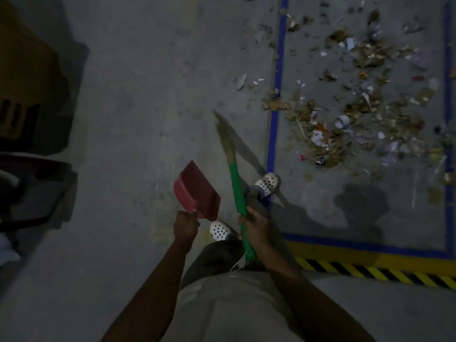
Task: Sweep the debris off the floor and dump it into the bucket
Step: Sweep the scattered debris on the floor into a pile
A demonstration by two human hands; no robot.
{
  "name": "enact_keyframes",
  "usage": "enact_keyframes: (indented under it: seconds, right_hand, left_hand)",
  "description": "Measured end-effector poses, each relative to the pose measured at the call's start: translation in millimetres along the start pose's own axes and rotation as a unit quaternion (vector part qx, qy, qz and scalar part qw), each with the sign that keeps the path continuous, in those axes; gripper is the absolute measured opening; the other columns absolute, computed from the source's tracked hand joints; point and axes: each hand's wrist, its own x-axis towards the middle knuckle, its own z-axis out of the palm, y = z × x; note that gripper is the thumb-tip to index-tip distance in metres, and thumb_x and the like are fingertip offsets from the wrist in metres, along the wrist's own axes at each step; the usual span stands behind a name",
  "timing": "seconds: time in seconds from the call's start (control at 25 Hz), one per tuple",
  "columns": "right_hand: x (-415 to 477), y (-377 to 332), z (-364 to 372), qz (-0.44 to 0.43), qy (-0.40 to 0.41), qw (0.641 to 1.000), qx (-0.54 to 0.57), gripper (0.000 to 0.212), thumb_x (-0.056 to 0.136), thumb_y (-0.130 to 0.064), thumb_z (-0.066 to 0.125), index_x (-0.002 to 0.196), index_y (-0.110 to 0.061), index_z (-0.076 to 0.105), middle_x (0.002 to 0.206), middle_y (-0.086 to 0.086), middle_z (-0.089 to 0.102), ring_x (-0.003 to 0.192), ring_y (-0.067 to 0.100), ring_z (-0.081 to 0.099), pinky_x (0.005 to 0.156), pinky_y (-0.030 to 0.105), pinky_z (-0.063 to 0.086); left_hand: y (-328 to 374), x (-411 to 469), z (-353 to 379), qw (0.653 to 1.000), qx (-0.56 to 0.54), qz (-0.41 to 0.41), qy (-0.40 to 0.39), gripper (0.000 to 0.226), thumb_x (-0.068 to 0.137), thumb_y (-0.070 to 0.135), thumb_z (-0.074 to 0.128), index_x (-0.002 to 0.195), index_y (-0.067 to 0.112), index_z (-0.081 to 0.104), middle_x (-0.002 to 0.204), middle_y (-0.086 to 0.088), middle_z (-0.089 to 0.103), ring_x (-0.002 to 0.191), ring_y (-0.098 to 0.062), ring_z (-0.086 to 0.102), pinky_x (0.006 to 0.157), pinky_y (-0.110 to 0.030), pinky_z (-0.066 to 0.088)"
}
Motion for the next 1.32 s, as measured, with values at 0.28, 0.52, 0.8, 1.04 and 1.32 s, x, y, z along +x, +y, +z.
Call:
enact_keyframes:
  seconds: [0.28,0.52,0.8,1.04,1.32]
  right_hand:
    - [110,-124,-76,0.100,0.079,0.991,0.025,0.015,0.097,-0.003,0.063,0.107,0.008,0.064,0.077,0.021,0.060,0.047,0.019,0.057,0.049,0.030,0.048]
    - [131,-181,-110,0.107,0.287,0.951,0.040,0.042,0.095,-0.018,0.066,0.132,0.001,0.059,0.129,0.020,0.064,0.117,0.037,0.063,0.095,0.042,0.053]
    - [37,-207,-3,0.045,0.096,0.983,0.153,0.053,0.100,-0.023,0.060,0.145,-0.027,0.034,0.121,0.017,0.064,0.094,0.033,0.070,0.079,0.049,0.060]
    - [90,-294,50,0.015,-0.063,0.997,0.052,0.042,0.094,-0.018,0.068,0.132,-0.026,0.053,0.084,0.010,0.070,0.051,0.017,0.058,0.046,0.028,0.049]
    - [214,-419,91,0.025,0.037,0.998,-0.054,0.028,0.089,-0.005,0.069,0.116,-0.008,0.068,0.094,0.023,0.074,0.068,0.027,0.066,0.069,0.045,0.060]
  left_hand:
    - [91,46,39,0.998,0.063,0.010,0.000,0.042,0.098,0.051,0.050,0.104,0.010,0.052,0.088,-0.007,0.066,0.076,-0.026,0.059,0.069,-0.038,0.047]
    - [178,73,83,0.992,0.114,0.028,-0.044,0.040,0.099,0.047,0.050,0.105,0.008,0.053,0.088,-0.008,0.065,0.078,-0.027,0.060,0.068,-0.037,0.048]
    - [263,87,95,0.990,0.109,0.075,-0.049,0.042,0.099,0.048,0.050,0.105,0.006,0.054,0.087,-0.007,0.067,0.085,-0.030,0.062,0.077,-0.043,0.051]
    - [296,133,47,0.992,0.116,0.048,0.010,0.044,0.101,0.039,0.051,0.112,-0.003,0.051,0.109,-0.026,0.066,0.106,-0.040,0.061,0.093,-0.048,0.049]
    - [367,233,5,0.986,0.164,0.017,-0.016,0.049,0.099,0.046,0.050,0.110,-0.002,0.054,0.107,-0.022,0.067,0.101,-0.040,0.063,0.092,-0.050,0.050]
